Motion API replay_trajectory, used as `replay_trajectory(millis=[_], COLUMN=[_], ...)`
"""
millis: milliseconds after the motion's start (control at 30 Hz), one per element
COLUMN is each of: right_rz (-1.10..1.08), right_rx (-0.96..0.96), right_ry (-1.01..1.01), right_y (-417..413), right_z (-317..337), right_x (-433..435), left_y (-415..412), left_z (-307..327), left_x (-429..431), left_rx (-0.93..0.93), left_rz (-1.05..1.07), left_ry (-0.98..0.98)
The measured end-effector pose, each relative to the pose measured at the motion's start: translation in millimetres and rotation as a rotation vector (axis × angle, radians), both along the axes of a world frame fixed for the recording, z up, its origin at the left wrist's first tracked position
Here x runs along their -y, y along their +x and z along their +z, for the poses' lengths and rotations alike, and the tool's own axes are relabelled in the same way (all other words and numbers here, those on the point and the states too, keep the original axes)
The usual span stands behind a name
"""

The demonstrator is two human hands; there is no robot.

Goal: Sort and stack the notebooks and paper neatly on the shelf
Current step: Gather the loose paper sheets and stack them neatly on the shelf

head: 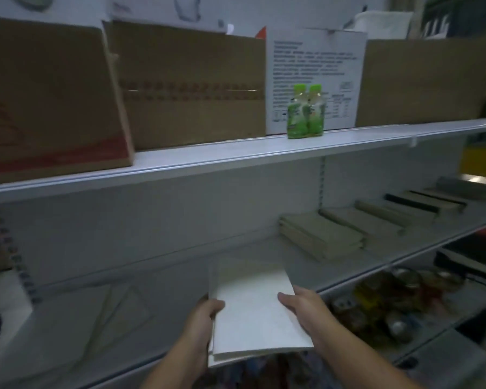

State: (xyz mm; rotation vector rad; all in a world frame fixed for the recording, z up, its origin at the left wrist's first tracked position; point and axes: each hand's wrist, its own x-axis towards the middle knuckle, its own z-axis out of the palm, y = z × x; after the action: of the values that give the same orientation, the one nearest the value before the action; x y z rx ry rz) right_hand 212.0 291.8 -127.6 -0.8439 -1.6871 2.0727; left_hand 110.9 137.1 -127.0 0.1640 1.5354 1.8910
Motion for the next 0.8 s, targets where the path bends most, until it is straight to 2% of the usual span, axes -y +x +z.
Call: replay_trajectory(millis=[67,233,367,433,500,567,667,800], right_rz=[-0.007,-0.062,-0.115,-0.143,-0.168,-0.204,-0.270,-0.333], right_rx=[0.034,0.084,0.072,0.033,-0.015,-0.048,-0.054,0.015], right_ry=[0.047,0.160,0.093,0.052,0.016,-0.026,-0.045,0.068], right_y=[29.1,85.6,103.6,102.7,100.1,95.5,89.3,83.4], right_z=[0.2,7.7,11.9,12.2,13.9,13.1,12.0,29.9], right_x=[-28.1,-83.8,-124.2,-144.8,-161.8,-183.3,-223.6,-277.4], left_y=[29.2,78.6,99.4,99.7,93.2,88.2,71.9,57.1], left_z=[4.1,9.7,16.9,19.6,20.0,24.4,23.8,22.7], left_x=[-33.5,-99.7,-138.9,-160.5,-183.0,-205.4,-251.9,-317.7], left_rx=[0.070,0.087,0.170,0.096,-0.070,-0.206,-0.292,-0.352], left_rz=[-0.051,-0.098,-0.199,-0.145,-0.046,-0.038,-0.029,-0.052], left_ry=[-0.013,-0.041,-0.042,-0.030,-0.091,-0.147,-0.148,-0.108])
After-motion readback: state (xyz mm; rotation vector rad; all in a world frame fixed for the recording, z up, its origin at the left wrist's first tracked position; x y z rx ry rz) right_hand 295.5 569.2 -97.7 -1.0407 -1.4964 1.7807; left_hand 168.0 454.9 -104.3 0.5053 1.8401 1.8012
